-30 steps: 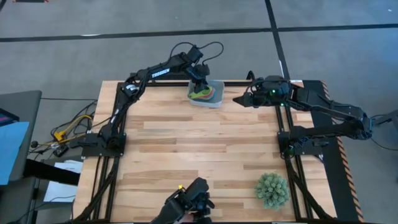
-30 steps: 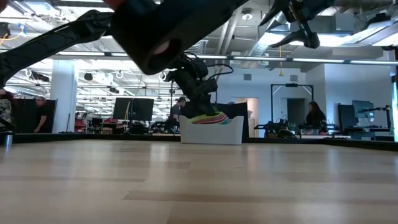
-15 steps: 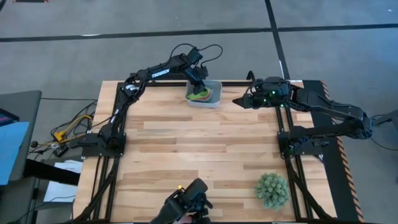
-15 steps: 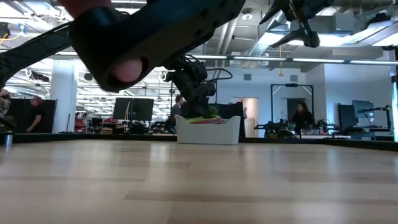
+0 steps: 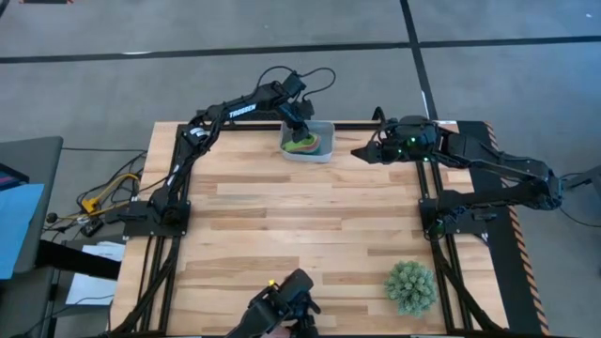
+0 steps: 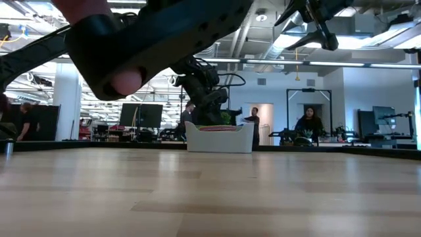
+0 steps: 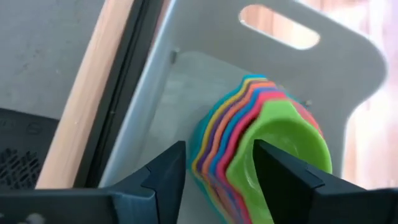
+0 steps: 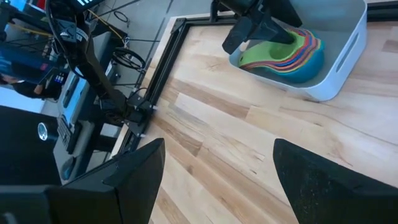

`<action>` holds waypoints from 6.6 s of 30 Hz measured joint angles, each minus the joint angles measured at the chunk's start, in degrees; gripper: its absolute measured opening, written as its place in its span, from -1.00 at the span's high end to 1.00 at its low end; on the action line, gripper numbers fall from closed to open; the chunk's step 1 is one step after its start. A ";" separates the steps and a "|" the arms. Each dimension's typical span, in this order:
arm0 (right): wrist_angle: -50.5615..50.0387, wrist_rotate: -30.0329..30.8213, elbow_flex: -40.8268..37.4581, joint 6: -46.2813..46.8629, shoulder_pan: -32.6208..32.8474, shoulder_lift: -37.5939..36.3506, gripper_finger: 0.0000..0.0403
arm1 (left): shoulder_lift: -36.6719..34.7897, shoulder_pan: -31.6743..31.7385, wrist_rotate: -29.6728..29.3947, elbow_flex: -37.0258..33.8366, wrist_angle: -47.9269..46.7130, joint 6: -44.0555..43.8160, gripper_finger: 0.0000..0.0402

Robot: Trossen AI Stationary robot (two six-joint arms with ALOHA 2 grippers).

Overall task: Nest measuring cups in basket
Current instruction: Put the nested measuring cups into the bin, then return to Home Position

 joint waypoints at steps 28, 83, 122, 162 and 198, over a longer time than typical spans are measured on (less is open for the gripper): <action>0.03 0.92 0.00 -0.92 -0.08 0.00 -0.59 | 0.00 0.00 -3.12 11.43 -6.34 -0.17 -0.27; 5.62 7.10 0.00 -11.29 8.90 0.07 -0.59 | -19.40 -16.84 -13.75 17.29 -9.70 -18.04 -0.26; 27.58 -5.32 -0.02 -36.86 9.54 10.28 0.16 | -89.09 -27.32 -32.20 -74.75 45.19 -30.28 0.58; 39.58 -15.17 -23.20 -59.14 5.26 -9.92 0.97 | -105.26 -30.53 -30.49 -100.47 50.12 -19.85 1.00; 55.93 -13.88 -53.60 -51.25 12.47 -36.26 0.98 | -117.77 -35.71 -31.15 -113.39 56.13 -15.36 1.00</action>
